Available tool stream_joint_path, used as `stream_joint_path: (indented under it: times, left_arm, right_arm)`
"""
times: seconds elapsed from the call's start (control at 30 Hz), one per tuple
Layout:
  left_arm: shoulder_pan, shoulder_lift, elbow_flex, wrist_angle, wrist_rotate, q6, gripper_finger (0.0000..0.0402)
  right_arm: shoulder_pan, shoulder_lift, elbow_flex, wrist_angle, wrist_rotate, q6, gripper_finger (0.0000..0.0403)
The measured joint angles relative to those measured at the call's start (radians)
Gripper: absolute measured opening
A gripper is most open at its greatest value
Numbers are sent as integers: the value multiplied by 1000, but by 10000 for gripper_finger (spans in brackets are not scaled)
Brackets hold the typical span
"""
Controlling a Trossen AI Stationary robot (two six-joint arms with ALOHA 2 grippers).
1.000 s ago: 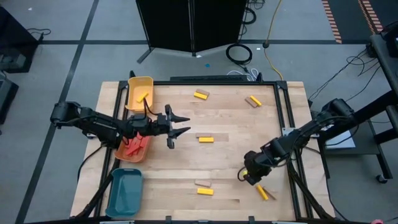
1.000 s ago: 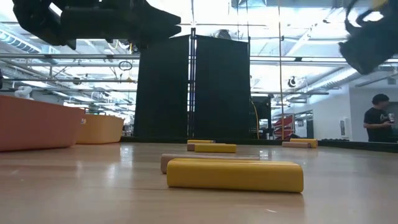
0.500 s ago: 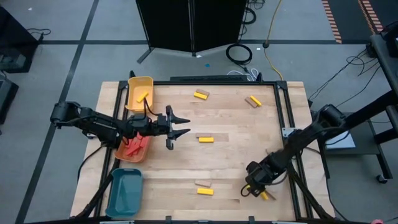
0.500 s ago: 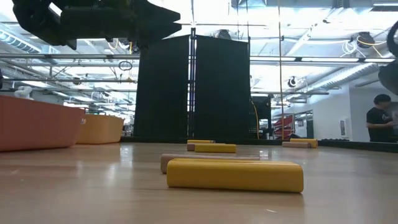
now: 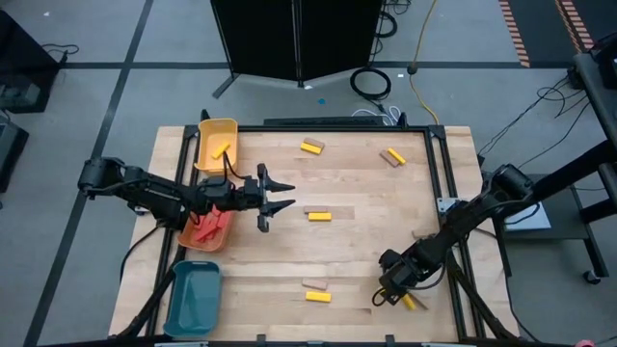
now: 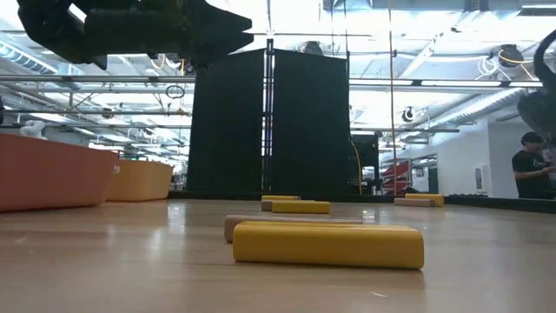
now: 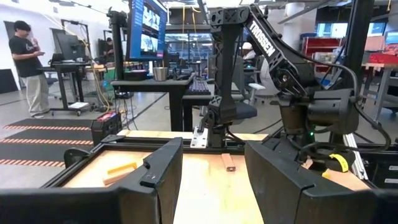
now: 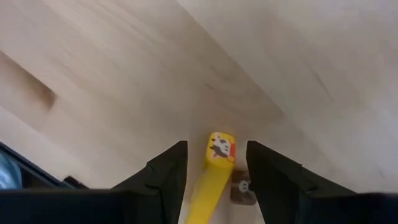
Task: Sort blocks
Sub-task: Put the bottom right yellow block in the yellow bin
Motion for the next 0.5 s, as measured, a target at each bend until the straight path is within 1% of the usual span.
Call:
stream_joint_path:
  times: [0.13, 0.23, 0.33, 0.5]
  left_arm:
    - [0, 0, 0, -1, 0, 0, 171]
    - [0, 0, 0, -2, 0, 0, 171]
    - [0, 0, 0, -3, 0, 0, 171]
    - [0, 0, 0, -2, 0, 0, 171]
  right_arm:
    - [1, 33, 0, 0, -47, 3, 158]
    - [-1, 52, 4, 5, -72, -2, 145]
    - [-1, 58, 4, 7, -75, -16, 118]
    - [0, 39, -1, 16, -72, -19, 59]
